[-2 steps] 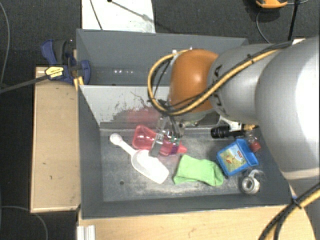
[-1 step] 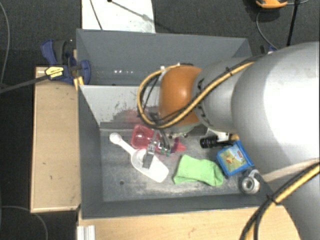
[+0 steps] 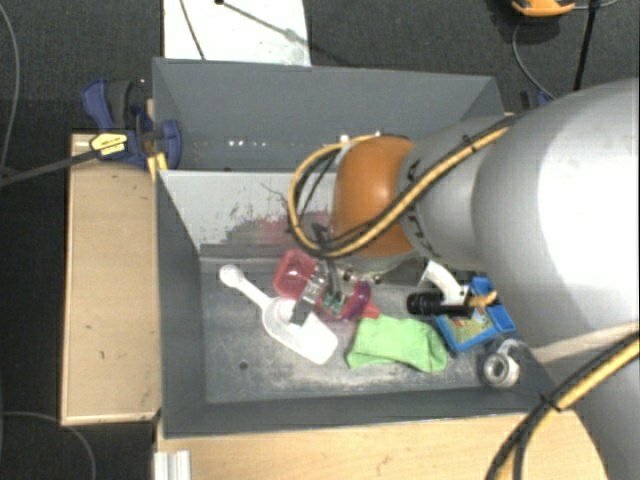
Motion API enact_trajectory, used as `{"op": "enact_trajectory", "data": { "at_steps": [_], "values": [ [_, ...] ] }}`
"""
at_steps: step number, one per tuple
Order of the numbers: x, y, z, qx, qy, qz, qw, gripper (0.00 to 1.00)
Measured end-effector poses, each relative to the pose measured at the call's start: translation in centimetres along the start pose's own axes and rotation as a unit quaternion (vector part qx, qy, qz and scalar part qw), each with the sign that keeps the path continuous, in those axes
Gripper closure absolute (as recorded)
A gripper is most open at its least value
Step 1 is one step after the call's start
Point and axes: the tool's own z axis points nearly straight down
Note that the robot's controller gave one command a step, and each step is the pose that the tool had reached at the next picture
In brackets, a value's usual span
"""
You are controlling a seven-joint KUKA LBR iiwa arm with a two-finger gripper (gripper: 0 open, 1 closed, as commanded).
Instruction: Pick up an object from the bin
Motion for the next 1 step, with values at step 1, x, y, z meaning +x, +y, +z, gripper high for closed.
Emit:
{"op": "enact_trajectory", "data": {
  "at_steps": [1],
  "values": [
    [0.0, 0.0, 0.0, 0.0, 0.0, 0.0, 1.0, 1.0]
  ]
}}
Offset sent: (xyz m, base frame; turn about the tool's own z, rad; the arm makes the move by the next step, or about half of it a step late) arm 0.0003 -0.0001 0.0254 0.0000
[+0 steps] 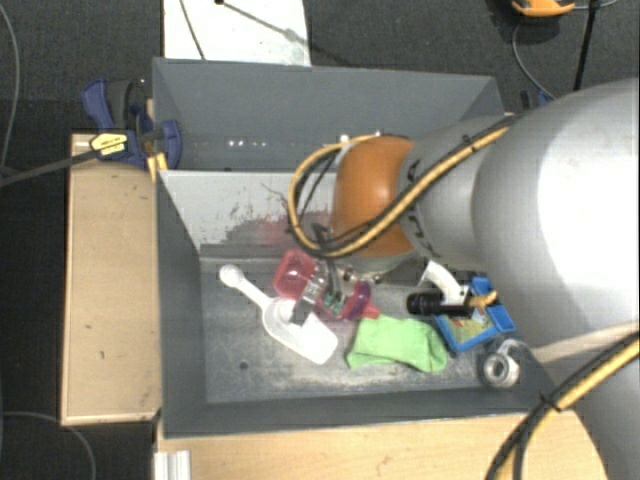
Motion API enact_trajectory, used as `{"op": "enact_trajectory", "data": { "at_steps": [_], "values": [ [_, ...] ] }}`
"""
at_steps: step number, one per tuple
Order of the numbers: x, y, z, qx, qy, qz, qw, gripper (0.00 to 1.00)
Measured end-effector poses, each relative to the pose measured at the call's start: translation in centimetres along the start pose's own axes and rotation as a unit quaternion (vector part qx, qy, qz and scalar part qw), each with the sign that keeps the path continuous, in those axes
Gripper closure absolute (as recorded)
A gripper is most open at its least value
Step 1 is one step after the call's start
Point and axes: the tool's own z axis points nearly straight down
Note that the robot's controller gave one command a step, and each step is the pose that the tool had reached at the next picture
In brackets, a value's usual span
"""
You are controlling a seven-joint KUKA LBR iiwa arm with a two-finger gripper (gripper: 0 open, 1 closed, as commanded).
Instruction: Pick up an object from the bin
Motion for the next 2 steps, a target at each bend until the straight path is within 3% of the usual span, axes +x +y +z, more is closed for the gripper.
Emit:
{"op": "enact_trajectory", "data": {
  "at_steps": [2],
  "values": [
    [0.03, 0.01, -1.23, 0.001, -0.0004, -0.001, 1.0, 1.0]
  ]
}}
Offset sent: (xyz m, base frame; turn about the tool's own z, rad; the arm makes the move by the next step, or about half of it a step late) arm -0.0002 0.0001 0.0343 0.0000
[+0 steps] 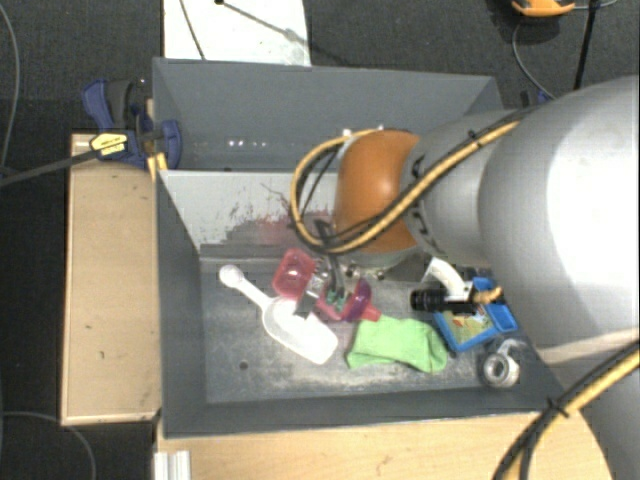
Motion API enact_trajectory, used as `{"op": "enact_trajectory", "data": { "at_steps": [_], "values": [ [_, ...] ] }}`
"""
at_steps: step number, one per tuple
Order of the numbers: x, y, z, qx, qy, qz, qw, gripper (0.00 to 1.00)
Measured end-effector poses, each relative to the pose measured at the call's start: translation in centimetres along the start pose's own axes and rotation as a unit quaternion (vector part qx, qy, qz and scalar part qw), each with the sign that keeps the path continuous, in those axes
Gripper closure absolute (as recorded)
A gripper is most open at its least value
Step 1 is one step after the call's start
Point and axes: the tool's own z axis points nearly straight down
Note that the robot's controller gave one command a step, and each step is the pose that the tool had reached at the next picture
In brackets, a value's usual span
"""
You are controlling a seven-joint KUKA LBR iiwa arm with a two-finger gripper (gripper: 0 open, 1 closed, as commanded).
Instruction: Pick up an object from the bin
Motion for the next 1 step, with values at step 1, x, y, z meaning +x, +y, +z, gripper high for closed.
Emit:
{"op": "enact_trajectory", "data": {
  "at_steps": [1],
  "values": [
    [0.04, -0.22, -1.07, 0.004, 0.0012, 0.0, 1.0, 1.0]
  ]
}}
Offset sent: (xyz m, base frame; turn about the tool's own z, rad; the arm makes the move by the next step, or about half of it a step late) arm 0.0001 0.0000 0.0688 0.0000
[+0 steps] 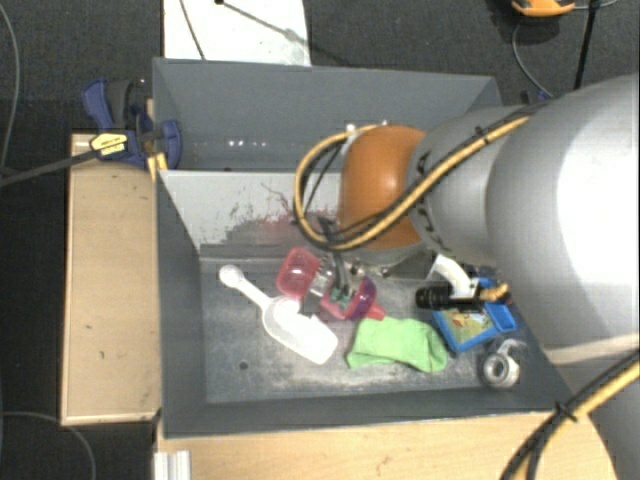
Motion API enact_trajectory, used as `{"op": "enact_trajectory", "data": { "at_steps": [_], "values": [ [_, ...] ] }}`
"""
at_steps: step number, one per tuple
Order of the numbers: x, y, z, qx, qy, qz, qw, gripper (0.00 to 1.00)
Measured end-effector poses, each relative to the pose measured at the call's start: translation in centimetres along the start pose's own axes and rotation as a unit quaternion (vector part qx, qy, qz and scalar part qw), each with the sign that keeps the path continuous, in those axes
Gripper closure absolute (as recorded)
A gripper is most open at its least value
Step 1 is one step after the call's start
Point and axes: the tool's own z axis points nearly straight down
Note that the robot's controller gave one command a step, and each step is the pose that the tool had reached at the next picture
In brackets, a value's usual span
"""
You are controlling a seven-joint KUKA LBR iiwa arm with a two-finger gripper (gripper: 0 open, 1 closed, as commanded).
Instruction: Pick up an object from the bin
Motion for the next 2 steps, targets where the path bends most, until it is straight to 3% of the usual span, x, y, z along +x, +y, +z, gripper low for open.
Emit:
{"op": "enact_trajectory", "data": {
  "at_steps": [2],
  "values": [
    [-0.1, 0.0, -3.7, -0.001, -0.0013, 0.0, 1.0, 1.0]
  ]
}}
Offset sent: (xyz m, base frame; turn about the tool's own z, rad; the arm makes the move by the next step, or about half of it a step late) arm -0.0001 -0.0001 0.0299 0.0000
